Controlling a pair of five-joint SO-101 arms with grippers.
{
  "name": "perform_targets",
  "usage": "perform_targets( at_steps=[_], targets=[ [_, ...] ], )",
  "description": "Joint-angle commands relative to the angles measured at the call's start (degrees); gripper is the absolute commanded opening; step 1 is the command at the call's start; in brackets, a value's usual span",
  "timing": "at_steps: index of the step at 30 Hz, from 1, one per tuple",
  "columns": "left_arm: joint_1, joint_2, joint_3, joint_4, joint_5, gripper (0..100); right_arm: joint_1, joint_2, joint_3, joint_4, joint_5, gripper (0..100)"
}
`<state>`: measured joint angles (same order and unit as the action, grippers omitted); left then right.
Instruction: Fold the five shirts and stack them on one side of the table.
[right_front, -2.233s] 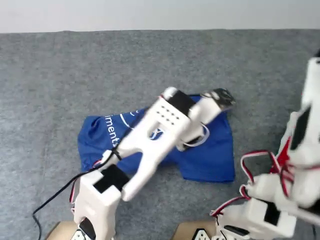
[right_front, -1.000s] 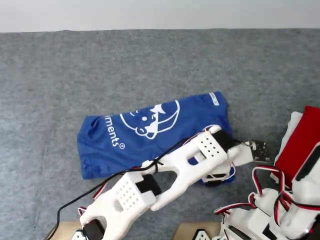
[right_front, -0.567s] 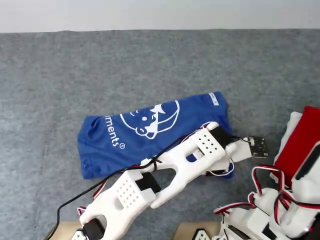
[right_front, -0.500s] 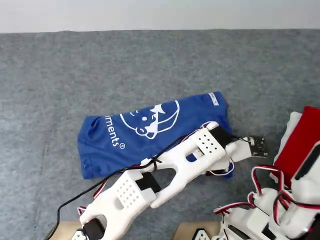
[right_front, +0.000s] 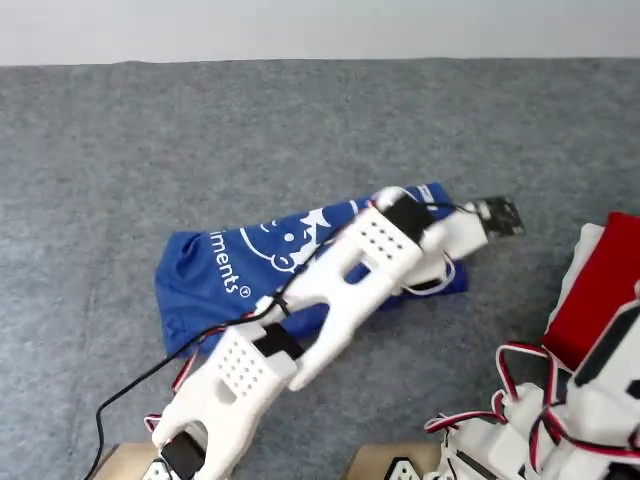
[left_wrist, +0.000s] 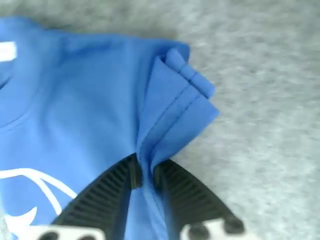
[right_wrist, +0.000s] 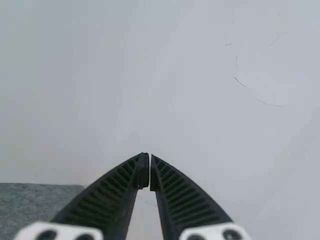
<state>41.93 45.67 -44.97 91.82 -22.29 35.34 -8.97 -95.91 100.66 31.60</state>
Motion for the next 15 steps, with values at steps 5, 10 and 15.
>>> perform_targets(
  at_steps=[5, 10, 15],
  targets=[
    [-5.9, 3.2, -4.1, -3.5, -0.5, 1, 1.0, -0.7, 4.1, 2.3, 0.5, 1.2],
    [-7.3, 6.9, -8.7, -2.5, -0.4, 2, 0.9, -5.1, 11.2, 2.3, 0.5, 1.2],
    [-9.1, 8.1, -14.1, -0.1, 0.9, 12, 0.9, -9.6, 19.4, 2.2, 0.5, 1.2]
  ],
)
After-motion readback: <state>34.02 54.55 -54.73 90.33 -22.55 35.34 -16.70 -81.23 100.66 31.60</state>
